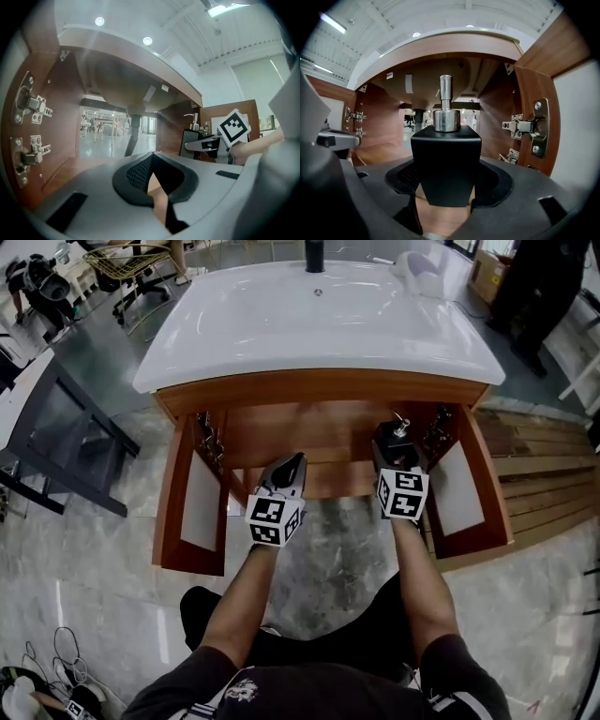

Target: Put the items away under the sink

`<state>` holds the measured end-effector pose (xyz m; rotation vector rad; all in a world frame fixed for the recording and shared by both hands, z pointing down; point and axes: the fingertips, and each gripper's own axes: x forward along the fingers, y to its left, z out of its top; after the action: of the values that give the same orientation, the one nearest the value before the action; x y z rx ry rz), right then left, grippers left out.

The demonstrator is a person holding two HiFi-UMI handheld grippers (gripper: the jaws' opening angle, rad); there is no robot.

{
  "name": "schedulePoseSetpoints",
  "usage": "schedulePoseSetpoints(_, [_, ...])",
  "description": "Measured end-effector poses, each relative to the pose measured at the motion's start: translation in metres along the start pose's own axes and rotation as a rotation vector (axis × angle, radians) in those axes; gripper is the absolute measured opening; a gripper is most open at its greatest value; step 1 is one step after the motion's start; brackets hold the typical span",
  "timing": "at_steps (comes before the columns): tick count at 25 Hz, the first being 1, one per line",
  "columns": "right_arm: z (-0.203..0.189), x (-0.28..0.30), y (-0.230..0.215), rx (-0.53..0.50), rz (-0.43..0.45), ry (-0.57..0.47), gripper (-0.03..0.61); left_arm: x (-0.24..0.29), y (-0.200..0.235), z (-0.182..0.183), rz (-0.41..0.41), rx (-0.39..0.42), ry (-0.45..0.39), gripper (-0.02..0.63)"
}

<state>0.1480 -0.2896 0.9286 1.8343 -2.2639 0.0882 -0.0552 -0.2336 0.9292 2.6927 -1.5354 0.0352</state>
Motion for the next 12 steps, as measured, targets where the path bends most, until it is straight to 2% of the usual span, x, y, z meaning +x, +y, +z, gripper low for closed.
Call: schedulePoseSetpoints(12, [0.004,0.048,-0.015,0.018,-0.023,0.031,0.325,0.012,-0.009,0.011,0.002,0.045,-0.008,0.007])
